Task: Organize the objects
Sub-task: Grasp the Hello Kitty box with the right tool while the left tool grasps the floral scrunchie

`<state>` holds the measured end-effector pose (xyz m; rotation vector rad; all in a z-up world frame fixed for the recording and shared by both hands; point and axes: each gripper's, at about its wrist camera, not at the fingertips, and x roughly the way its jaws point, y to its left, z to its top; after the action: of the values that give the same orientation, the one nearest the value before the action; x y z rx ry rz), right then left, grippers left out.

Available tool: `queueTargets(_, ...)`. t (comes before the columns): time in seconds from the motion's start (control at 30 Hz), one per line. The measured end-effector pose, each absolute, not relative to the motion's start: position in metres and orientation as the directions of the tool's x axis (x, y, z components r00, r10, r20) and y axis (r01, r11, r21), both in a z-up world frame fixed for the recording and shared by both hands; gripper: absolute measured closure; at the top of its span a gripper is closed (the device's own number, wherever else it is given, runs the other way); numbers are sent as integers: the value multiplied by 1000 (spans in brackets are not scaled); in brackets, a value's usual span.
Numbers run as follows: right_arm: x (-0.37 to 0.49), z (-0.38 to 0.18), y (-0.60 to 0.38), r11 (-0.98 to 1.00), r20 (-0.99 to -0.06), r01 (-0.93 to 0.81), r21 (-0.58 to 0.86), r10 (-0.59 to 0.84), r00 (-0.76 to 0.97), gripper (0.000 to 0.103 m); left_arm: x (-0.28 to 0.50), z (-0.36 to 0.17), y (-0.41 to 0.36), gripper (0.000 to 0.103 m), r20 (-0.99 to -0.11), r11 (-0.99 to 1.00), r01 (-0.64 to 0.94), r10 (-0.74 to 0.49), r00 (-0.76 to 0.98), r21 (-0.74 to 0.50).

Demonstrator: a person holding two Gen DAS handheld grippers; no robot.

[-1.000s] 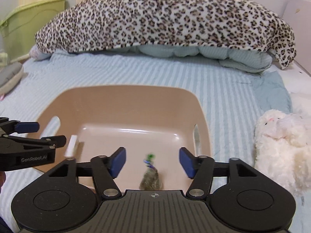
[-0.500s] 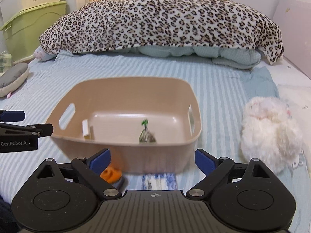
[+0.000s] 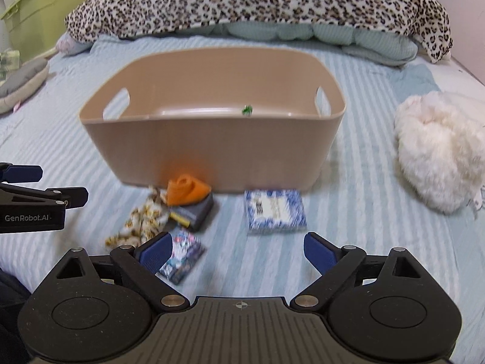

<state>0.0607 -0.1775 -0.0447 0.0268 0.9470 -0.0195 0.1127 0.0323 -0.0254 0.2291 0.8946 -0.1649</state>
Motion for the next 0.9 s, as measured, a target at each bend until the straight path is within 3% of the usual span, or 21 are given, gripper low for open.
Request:
queueTargets(0.63,76,-91,-146,999,-852,20,27,13,524,8,121,-66,43,22,-830,969,221,-34,556,109)
queueTargets(0.9,75,-106,-153,999,-862,42,-13,-33,506,15,118,-61,39,22,-812,971,233,-100,576,46)
